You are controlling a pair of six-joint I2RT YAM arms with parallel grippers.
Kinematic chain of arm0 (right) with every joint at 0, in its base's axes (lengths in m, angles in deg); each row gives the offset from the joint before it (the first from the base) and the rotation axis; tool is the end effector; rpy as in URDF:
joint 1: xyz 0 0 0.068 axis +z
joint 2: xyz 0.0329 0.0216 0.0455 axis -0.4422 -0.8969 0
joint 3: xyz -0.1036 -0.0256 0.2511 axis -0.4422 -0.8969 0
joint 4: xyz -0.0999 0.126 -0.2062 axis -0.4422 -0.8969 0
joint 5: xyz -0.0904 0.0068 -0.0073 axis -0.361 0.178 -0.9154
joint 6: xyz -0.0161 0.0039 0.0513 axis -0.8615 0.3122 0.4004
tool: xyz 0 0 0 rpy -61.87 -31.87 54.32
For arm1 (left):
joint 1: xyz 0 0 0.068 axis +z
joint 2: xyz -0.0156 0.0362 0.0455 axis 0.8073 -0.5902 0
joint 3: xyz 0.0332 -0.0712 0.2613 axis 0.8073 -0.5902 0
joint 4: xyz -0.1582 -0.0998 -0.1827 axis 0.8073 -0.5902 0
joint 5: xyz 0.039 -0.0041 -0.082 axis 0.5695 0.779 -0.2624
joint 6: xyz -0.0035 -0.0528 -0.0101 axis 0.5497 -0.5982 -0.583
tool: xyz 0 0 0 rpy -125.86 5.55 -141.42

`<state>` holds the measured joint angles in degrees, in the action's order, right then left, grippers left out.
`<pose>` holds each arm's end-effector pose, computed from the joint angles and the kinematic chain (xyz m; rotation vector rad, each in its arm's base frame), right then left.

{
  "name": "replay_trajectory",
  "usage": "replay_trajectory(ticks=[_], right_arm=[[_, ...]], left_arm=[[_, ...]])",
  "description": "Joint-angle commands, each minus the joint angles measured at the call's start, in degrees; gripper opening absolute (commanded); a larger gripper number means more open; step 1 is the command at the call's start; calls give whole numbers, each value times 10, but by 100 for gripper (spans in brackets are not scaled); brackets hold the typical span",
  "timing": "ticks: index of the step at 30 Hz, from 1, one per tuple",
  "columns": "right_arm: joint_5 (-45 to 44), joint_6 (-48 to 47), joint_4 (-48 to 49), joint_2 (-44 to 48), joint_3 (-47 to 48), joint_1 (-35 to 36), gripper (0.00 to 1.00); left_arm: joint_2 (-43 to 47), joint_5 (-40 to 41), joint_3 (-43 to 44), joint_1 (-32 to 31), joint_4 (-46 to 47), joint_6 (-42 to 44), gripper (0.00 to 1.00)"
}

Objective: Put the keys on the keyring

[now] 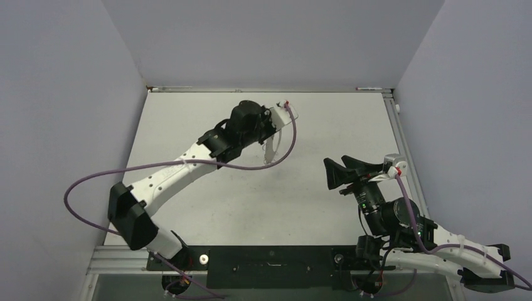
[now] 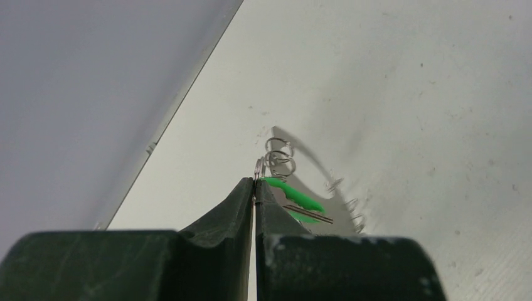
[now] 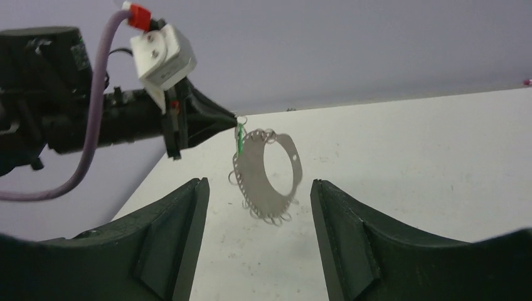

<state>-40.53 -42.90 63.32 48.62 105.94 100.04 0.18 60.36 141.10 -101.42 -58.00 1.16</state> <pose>0.0506 0.0822 0.3662 -0.0226 1.4420 0.7414 0.2278 -0.2424 0.3677 1.1102 1.6052 -0.1109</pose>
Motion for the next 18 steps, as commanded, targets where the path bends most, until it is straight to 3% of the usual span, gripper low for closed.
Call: replay_trajectory(ticks=[1, 3, 5, 12, 18], right_arm=[[-52, 15, -30, 4, 7, -4, 62], [-55, 19, -43, 5, 15, -4, 62], [-58, 26, -56, 11, 18, -4, 62], [-57, 58, -92, 35, 8, -5, 62], [-51, 64, -94, 15, 16, -4, 62]], left_arm=[[-110, -109, 176, 42, 8, -51, 0], [-132, -140, 212, 60, 14, -114, 0], [-122, -145, 187, 63, 43, -150, 0], [-12, -204, -131, 65, 232, -262, 0], [-4, -250, -296, 92, 291, -371, 0]])
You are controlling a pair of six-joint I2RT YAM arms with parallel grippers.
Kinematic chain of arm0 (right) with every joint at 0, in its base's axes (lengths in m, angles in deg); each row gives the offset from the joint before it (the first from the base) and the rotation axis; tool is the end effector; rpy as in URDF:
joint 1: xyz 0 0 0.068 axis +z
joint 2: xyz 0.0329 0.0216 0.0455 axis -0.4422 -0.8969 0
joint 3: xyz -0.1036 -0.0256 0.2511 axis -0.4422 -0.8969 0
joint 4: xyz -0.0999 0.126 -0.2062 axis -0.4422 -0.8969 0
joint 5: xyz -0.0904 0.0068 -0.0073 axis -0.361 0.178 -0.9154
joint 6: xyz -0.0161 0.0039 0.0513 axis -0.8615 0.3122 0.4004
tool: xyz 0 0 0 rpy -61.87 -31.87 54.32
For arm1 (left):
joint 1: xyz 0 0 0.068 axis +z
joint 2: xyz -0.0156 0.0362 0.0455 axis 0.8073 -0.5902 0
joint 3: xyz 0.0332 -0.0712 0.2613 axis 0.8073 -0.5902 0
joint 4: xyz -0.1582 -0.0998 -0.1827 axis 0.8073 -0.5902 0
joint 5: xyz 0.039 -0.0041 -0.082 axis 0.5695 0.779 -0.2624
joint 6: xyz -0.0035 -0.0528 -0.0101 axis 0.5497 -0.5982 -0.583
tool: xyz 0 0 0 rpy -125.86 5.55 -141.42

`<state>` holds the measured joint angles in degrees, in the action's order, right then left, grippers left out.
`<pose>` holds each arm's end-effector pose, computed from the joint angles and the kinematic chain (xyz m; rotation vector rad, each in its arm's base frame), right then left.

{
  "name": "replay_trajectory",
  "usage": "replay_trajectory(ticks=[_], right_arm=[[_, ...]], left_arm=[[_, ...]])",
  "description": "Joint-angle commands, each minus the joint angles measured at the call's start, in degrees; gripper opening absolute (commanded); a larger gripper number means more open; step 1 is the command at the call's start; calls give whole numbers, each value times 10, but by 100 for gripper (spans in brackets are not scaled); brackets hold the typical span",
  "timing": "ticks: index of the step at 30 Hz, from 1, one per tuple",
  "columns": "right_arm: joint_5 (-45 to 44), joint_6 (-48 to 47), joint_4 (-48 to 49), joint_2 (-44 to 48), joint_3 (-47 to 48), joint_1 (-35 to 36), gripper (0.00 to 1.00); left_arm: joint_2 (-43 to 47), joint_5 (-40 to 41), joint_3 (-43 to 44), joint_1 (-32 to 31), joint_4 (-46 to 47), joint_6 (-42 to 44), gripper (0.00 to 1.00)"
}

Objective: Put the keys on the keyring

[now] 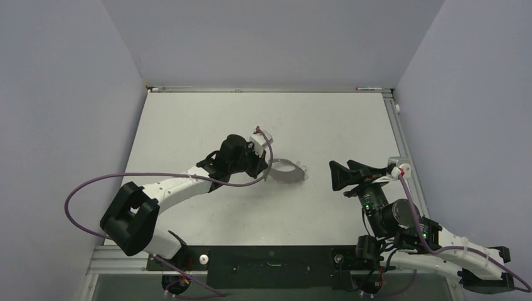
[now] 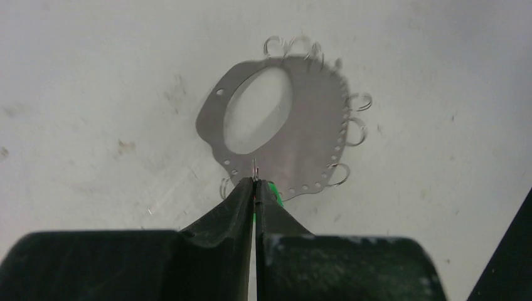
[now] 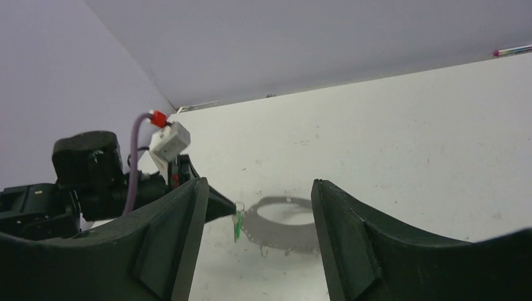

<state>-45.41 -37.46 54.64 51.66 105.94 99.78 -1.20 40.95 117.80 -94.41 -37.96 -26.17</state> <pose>0.0494 0.0694 0.3548 0.0599 1.5146 0.6841 0.2430 -0.2177 0.2532 0.8401 1.9117 -0.6547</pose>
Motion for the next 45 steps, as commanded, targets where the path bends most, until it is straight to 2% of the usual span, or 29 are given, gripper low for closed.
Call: replay_trajectory(ticks=[1, 5, 7, 10, 12, 14, 17, 20, 25, 28, 32, 37, 45], right_arm=[[-2, 10, -5, -20, 17, -1, 62], [-1, 5, 10, -39, 17, -1, 63], [-1, 3, 14, -50, 20, -1, 64], [-4, 5, 6, -66, 32, -1, 67], [-11, 11, -8, -75, 42, -1, 74], [-21, 19, -18, -83, 50, -1, 78], [-49, 33, -21, -92, 52, -1, 79], [-86, 55, -21, -101, 50, -2, 79], [-81, 54, -15, -118, 58, -1, 80], [-68, 53, -15, -121, 60, -2, 81], [-71, 50, -1, -119, 44, -2, 82], [-68, 51, 5, -128, 39, -2, 83], [-61, 59, -5, -124, 39, -2, 84]], left_arm=[[13, -56, -76, 27, 85, -103, 0], [42, -26, -103, 30, 62, -112, 1], [47, -17, -103, 30, 47, -114, 13], [61, 2, -101, 31, 8, -115, 47], [74, 43, -88, 30, -34, -113, 69], [94, 102, -65, 30, -111, -110, 98], [136, 206, -31, 28, -184, -123, 96], [180, 279, 11, 25, -264, -183, 96], [248, 300, 84, 22, -400, -216, 96], [309, 309, 88, 22, -443, -200, 96], [407, 349, 30, 23, -416, -153, 96], [496, 362, -37, 23, -364, -125, 96], [505, 370, -54, 25, -356, -114, 96]])
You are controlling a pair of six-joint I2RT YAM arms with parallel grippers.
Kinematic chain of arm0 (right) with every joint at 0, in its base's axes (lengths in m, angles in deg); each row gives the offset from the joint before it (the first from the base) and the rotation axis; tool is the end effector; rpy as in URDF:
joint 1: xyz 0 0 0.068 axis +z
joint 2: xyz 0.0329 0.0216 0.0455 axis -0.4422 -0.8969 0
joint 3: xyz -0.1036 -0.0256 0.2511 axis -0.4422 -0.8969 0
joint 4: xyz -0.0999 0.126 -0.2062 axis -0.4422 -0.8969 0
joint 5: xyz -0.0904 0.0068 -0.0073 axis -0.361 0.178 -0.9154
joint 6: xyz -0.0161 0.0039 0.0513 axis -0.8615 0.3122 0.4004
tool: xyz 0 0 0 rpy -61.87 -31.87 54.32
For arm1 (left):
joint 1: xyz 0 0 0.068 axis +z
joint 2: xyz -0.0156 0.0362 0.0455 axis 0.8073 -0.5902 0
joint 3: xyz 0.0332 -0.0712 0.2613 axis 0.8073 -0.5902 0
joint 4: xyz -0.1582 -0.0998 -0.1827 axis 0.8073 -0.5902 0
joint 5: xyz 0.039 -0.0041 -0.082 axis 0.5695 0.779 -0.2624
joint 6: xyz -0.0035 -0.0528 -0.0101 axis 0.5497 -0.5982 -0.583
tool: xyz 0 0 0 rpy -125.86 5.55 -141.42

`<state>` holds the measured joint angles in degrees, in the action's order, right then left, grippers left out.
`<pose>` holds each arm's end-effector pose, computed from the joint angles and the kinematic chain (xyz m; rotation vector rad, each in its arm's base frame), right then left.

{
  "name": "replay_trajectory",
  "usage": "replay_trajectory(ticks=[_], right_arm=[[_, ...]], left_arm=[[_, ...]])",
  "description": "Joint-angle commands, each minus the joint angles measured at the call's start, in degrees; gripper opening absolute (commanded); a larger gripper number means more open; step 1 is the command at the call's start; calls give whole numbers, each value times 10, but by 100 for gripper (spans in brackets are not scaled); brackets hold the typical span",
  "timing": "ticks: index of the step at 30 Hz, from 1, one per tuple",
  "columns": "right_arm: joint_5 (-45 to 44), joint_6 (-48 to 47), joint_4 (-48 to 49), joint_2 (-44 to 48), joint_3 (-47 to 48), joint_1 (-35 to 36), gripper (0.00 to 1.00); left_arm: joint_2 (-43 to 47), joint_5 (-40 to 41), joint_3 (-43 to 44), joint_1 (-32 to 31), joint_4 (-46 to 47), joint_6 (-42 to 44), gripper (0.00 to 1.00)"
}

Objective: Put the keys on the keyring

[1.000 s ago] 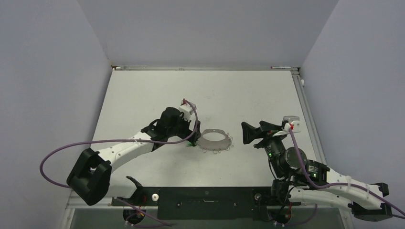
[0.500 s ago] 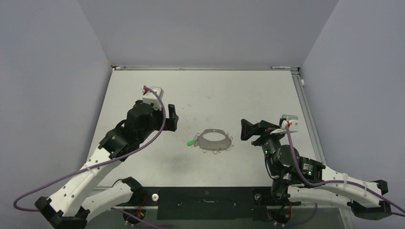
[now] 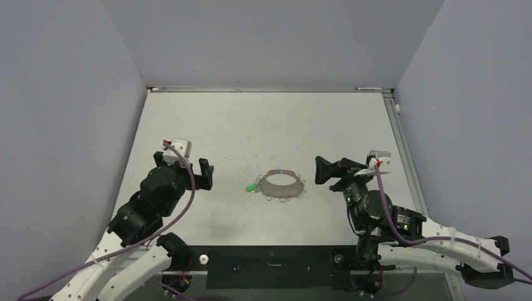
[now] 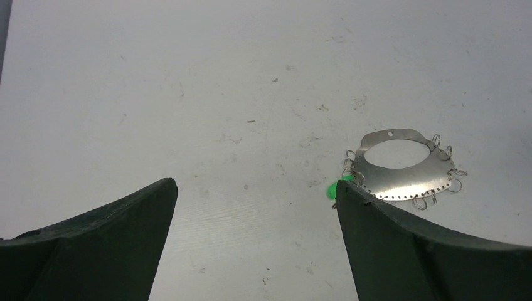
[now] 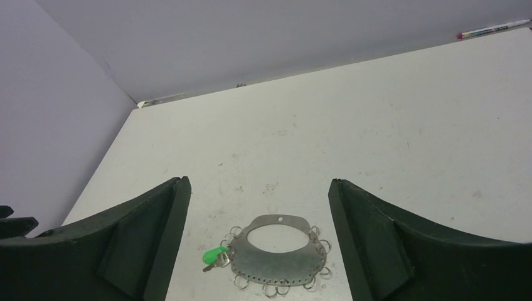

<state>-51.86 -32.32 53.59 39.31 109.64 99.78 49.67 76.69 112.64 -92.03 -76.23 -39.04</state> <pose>0.0633 0.1082 0.3559 0.1144 1.6042 0.5427 0.1018 -0.0617 0.3401 0.1269 1.8769 -0.2218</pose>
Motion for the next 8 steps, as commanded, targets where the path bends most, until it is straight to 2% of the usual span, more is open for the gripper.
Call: replay_trajectory(ticks=[1, 4, 8], right_arm=[[3, 8, 5, 5, 0, -2, 86], [32, -8, 20, 29, -7, -2, 86], [16, 0, 1, 34, -1, -2, 87]], left_arm=[[-5, 10, -5, 1, 28, 16, 96], [-10, 2, -13, 4, 33, 18, 96], [-14, -8, -19, 9, 40, 18, 96]])
